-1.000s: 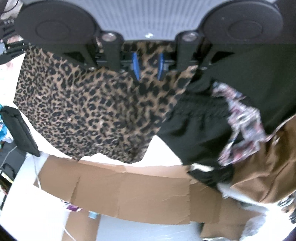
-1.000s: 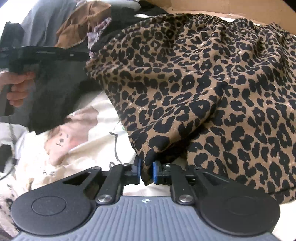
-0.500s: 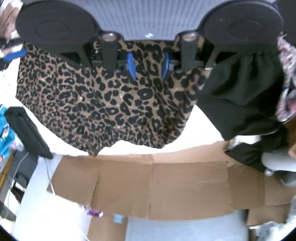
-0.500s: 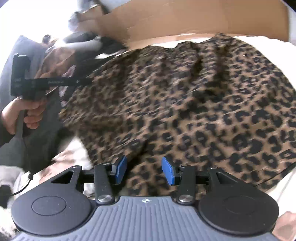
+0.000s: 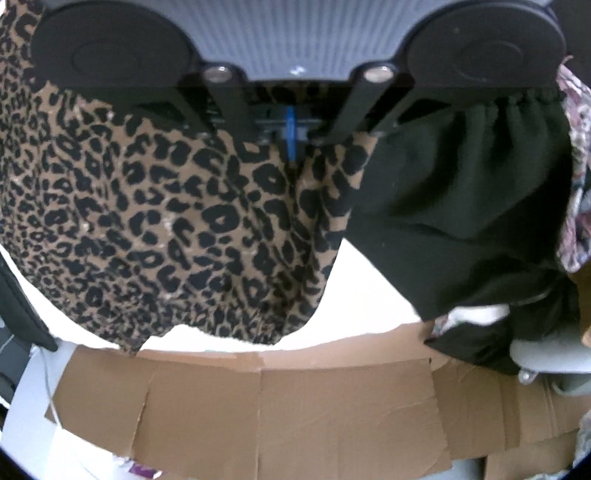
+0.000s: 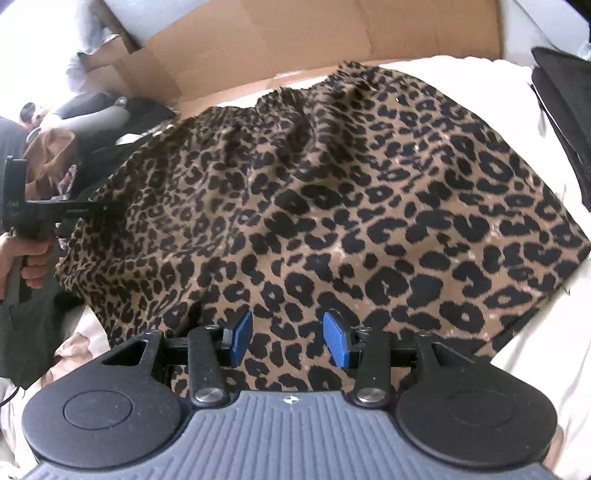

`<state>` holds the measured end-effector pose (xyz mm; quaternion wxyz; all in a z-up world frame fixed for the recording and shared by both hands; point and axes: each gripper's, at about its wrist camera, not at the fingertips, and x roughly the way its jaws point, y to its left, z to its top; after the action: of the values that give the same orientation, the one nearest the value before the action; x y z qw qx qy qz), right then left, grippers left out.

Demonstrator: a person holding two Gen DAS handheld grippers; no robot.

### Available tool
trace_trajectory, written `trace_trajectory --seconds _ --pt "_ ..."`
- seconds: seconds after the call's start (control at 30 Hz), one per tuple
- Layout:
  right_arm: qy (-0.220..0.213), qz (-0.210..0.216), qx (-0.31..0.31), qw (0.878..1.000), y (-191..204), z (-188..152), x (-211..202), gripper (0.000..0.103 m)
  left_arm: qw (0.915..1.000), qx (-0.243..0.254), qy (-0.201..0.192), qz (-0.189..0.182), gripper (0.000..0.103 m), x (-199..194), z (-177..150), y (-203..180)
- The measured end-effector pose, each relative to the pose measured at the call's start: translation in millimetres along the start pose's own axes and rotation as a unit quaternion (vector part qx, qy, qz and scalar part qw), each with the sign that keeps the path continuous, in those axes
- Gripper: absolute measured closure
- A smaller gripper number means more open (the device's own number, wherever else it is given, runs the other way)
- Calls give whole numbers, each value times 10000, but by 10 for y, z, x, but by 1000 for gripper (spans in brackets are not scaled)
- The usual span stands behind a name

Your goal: Fold clothes

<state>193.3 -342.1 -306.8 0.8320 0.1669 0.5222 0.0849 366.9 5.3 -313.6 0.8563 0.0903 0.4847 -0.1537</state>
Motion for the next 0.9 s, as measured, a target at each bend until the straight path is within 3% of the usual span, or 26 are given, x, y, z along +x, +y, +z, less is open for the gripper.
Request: trace_trajectory --seconds 0.23,0.6,0.9 --pt "54 -105 -65 9999 -6 -52 -30 53 9999 -71 89 20 100 112 3 37" --pt "31 -181 67 9998 -87 -52 -19 53 9992 244 -283 133 93 -425 -133 78" --pt "88 -158 -63 9998 3 -51 27 53 9998 -23 -157 147 93 -169 -176 264"
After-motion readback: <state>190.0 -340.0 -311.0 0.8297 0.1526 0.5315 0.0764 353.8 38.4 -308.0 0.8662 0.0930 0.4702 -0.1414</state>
